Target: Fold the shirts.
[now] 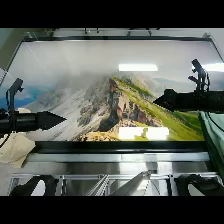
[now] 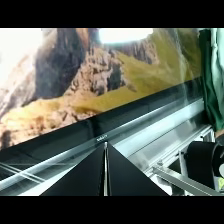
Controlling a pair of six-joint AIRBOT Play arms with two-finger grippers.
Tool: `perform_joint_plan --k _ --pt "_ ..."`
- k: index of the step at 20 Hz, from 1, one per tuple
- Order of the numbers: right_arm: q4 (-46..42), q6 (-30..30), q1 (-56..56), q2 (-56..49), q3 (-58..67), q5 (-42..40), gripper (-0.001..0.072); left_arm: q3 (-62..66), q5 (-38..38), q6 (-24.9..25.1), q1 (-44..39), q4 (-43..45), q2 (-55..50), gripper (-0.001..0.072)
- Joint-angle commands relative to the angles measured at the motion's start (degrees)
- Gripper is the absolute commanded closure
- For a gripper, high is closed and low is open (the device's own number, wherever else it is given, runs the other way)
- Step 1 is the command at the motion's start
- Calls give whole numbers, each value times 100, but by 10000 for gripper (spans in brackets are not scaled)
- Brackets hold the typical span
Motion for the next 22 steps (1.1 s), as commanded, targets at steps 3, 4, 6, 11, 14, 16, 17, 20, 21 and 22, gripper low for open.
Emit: perform_joint_plan --k 3,4,6,11,14,16,17,20,21,22 --pt "0 2 7 -2 -2 2 693 -2 24 4 -2 50 214 677" --pt "0 2 7 -2 -2 2 693 7 37 4 0 87 216 695" --pt "0 2 7 -2 -2 2 693 356 146 -177 55 938 219 696" --pt "0 2 4 -2 -2 2 693 1882 393 -1744 1294 4717 219 440" --pt "0 2 7 0 -2 2 693 1993 909 -2238 2730 4955 168 3" --pt "0 2 7 -2 -2 2 693 1993 885 -2256 3646 4959 -52 4" --pt "0 2 7 -2 -2 2 693 1993 785 -2256 4072 4959 -249 5" --pt "0 2 7 -2 -2 2 693 1965 256 -2251 4975 4955 -940 6" --pt "2 0 7 -13 -2 4 693 1895 138 -2247 5095 4959 -1137 6" --pt "0 2 7 -26 -2 2 693 1775 76 -2240 5160 4959 -1335 6"
